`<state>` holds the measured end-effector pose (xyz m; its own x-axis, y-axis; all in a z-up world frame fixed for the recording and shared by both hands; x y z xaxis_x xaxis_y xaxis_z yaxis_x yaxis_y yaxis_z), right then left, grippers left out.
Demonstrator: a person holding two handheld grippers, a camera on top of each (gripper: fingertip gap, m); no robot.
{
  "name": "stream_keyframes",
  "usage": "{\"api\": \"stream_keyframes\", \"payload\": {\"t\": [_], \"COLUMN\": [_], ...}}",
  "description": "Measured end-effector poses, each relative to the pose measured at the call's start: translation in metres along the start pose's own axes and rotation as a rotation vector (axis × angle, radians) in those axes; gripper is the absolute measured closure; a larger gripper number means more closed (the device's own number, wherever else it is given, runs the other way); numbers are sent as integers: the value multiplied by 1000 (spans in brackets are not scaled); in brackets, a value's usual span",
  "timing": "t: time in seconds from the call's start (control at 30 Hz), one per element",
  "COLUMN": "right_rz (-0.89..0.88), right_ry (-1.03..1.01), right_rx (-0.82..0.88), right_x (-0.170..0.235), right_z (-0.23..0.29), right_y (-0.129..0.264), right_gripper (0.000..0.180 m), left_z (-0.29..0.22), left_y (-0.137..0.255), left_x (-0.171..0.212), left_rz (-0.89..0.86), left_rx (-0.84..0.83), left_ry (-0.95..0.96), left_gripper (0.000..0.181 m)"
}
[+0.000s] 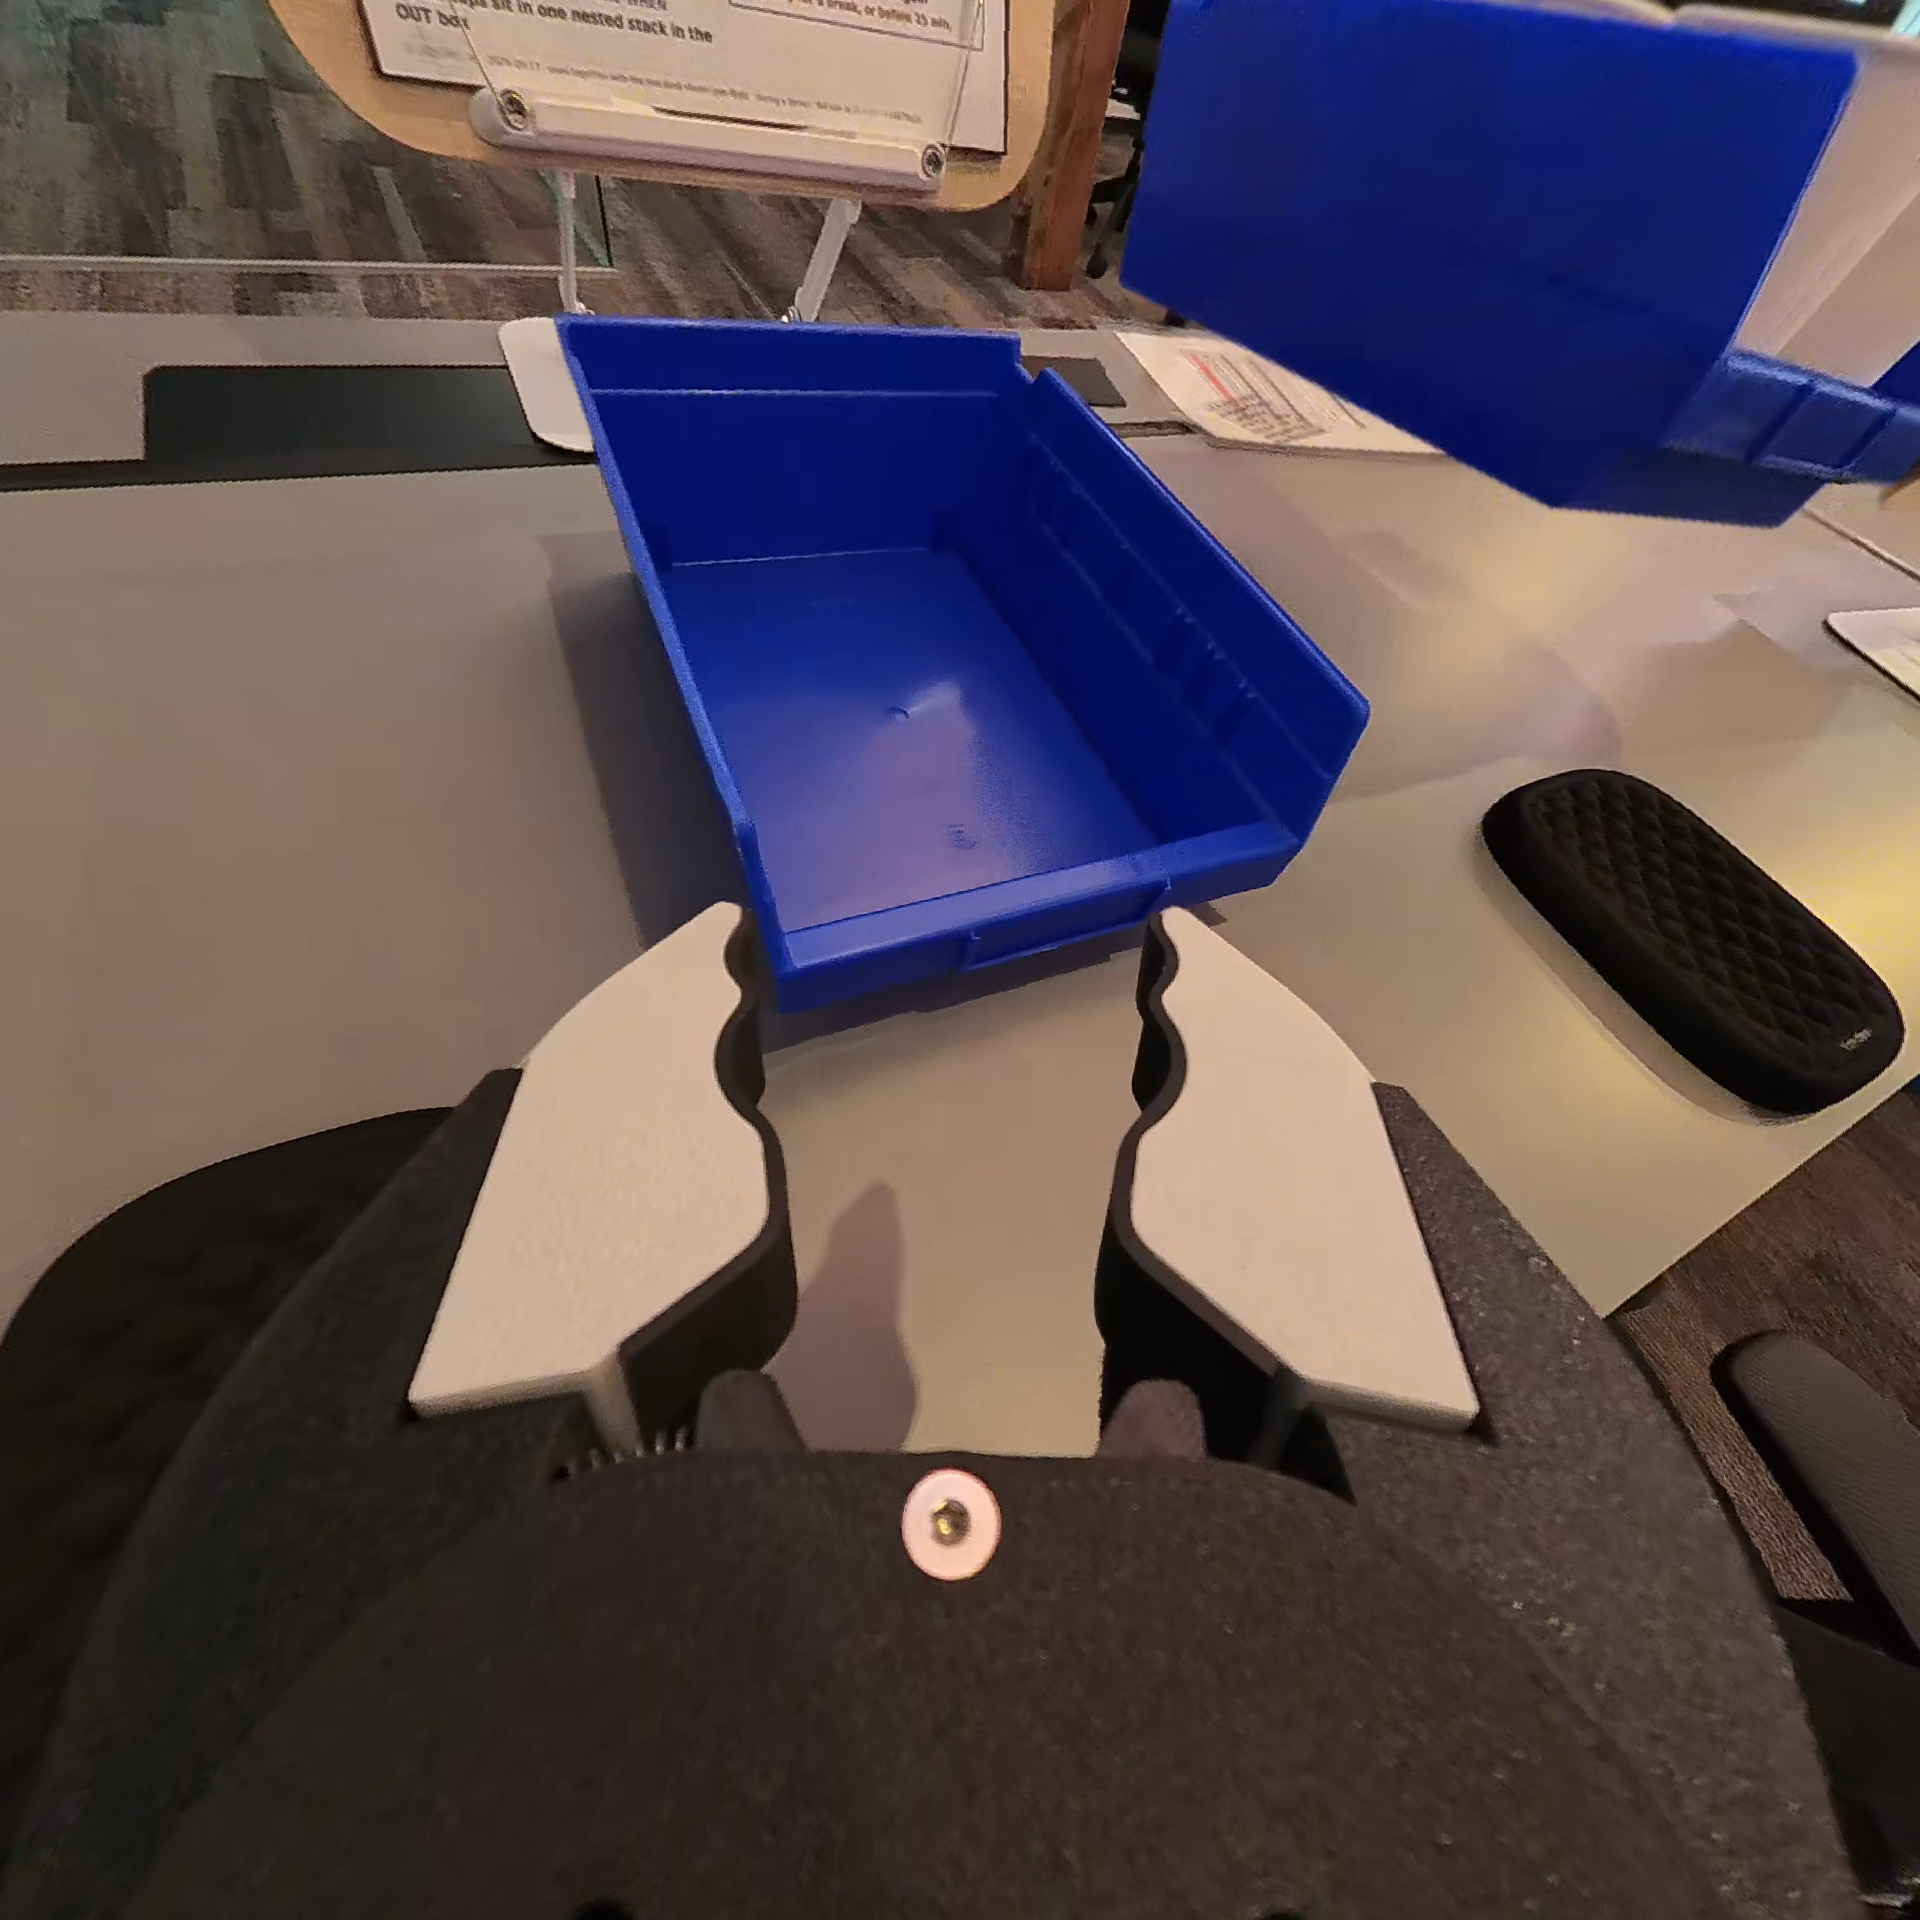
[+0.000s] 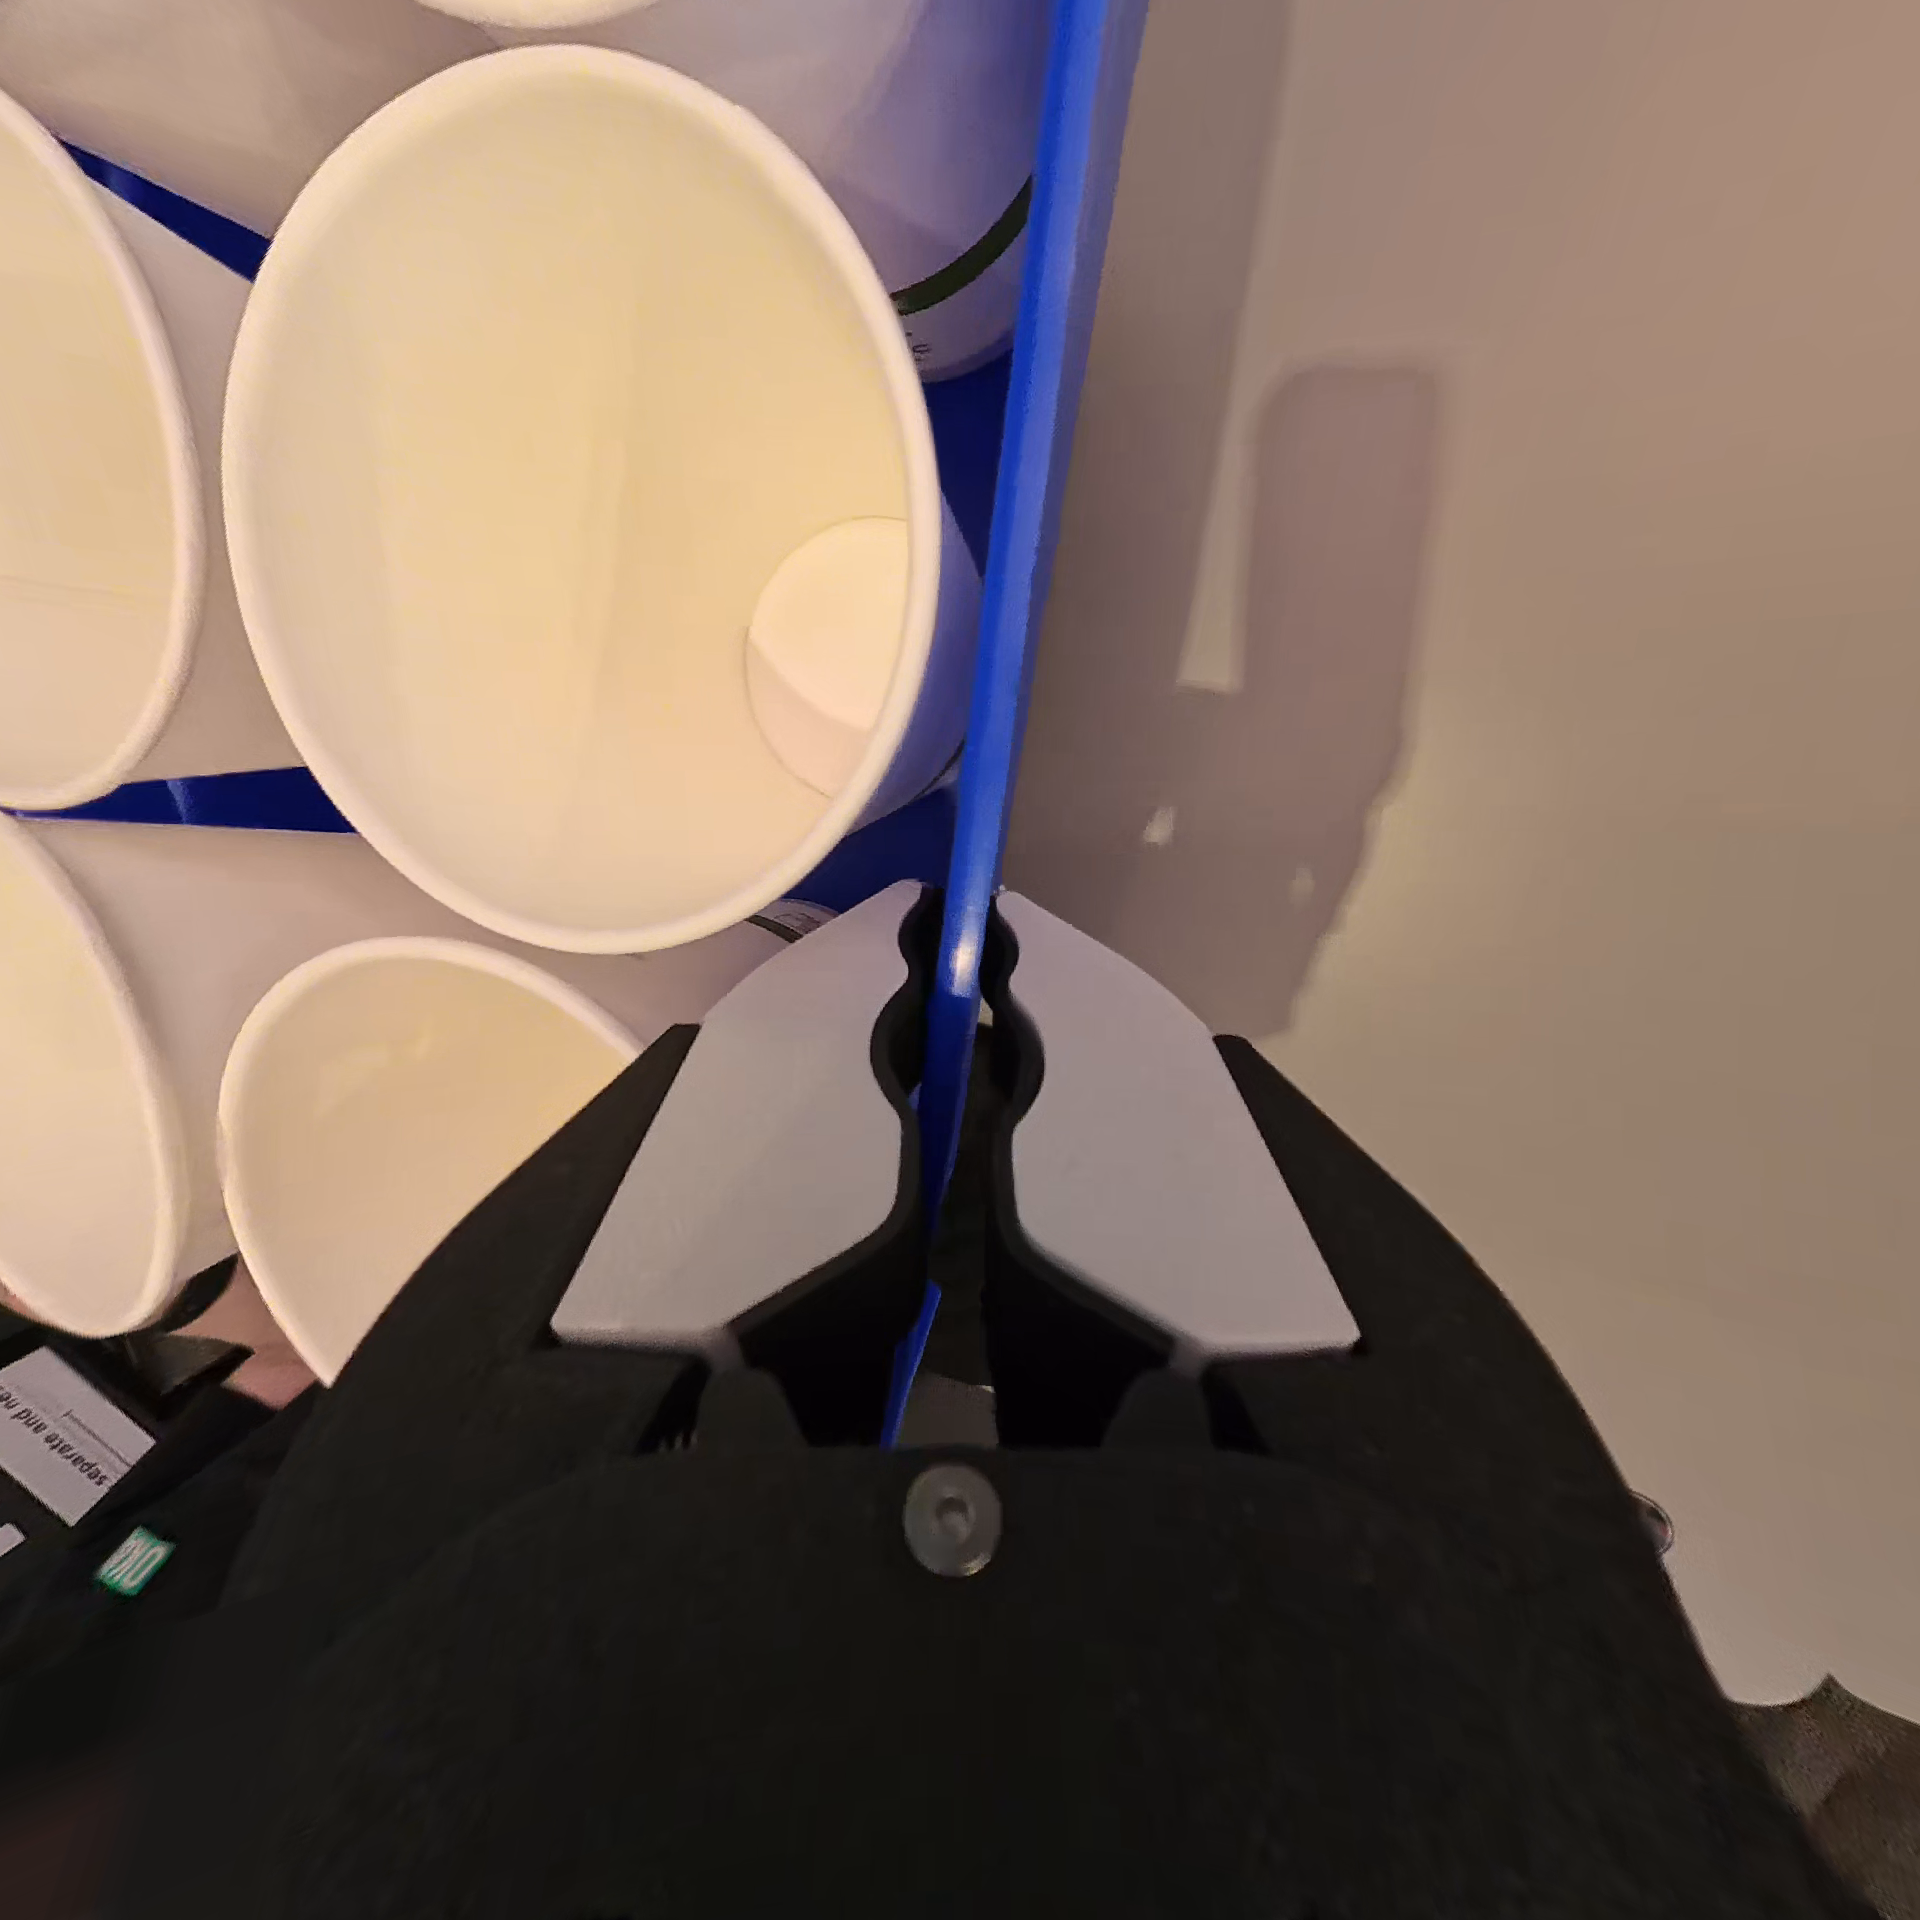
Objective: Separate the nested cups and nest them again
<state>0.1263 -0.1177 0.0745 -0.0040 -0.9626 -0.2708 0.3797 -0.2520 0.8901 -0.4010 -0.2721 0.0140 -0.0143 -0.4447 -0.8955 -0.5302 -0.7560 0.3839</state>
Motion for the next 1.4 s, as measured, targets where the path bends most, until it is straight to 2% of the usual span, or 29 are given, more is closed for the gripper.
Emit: {"api": "stream_keyframes", "payload": {"t": [0.17, 0.33, 0.63, 0.97, 1.17, 1.4], "right_rz": [12, 62, 176, 239, 302, 275], "right_ry": [79, 156, 334, 541, 590, 595], "right_rx": [-3, -63, -170, -247, -321, -269], "right_x": [-23, -41, -71, -93, -92, -97], "right_z": [59, 130, 283, 448, 500, 516], "right_y": [5, -15, -91, -182, -250, -320], "right_gripper": [173, 173, 172, 172, 172, 172], "left_z": [7, 20, 64, 117, 136, 158], "left_y": [13, 29, 88, 151, 173, 189], "left_x": [-2, -4, -7, 7, 20, 40], "left_rz": [-25, -53, -169, -230, -243, -226], "left_rx": [-17, -41, -192, -374, -428, -487], "left_ry": [6, 27, 65, 116, 150, 205], "left_gripper": [112, 112, 113, 114, 114, 114]}}
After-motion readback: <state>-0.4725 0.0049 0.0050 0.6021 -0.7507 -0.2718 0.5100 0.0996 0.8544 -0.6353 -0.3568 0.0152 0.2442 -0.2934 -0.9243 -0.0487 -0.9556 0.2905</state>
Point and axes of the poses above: each gripper's, where its closed fingertips meet, y back along the fingers, x out of its underside, z = x × y across the jaws, the point moved 7 cm from there along y, back along the fingers, and after that the axes turned 4 degrees about y, right-handed, at the moved point
